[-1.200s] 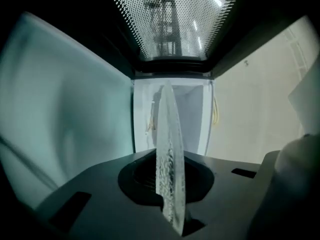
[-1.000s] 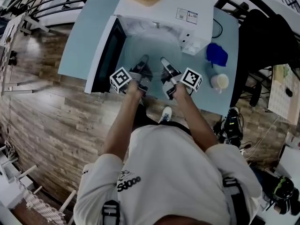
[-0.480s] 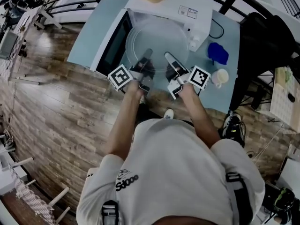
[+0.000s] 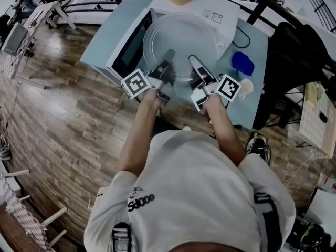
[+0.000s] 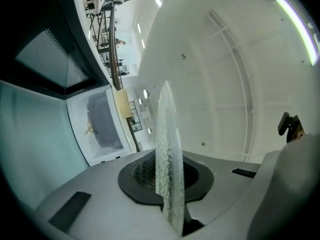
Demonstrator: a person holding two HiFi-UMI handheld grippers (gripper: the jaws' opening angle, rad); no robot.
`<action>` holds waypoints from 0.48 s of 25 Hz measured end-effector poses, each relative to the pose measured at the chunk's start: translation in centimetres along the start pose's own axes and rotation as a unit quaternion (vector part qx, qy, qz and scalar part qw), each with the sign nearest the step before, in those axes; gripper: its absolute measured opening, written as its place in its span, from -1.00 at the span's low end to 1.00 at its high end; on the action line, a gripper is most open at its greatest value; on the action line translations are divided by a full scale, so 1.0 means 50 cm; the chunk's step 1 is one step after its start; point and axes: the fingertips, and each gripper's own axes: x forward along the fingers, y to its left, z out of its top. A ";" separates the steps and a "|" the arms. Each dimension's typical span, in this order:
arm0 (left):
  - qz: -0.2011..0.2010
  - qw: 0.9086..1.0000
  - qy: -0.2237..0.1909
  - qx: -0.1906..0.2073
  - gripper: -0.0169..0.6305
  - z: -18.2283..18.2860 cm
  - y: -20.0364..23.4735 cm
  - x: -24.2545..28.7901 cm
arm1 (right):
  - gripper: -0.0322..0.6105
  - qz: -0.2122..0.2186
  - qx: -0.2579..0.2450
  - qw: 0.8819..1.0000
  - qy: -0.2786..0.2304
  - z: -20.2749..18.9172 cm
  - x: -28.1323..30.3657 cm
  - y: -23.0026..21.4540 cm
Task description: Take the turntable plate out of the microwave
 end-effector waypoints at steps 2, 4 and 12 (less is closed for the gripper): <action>-0.006 1.000 -0.002 0.006 -0.84 0.003 -0.018 -0.001 | -0.75 0.008 -0.009 1.000 0.001 0.004 0.001 0.019; -0.011 1.000 -0.002 0.016 -0.84 0.006 -0.033 -0.003 | -0.75 0.017 -0.019 1.000 0.003 0.007 0.002 0.036; -0.029 0.998 0.005 0.051 -0.84 -0.004 -0.060 -0.004 | -0.75 0.038 -0.024 0.999 -0.003 0.013 -0.012 0.062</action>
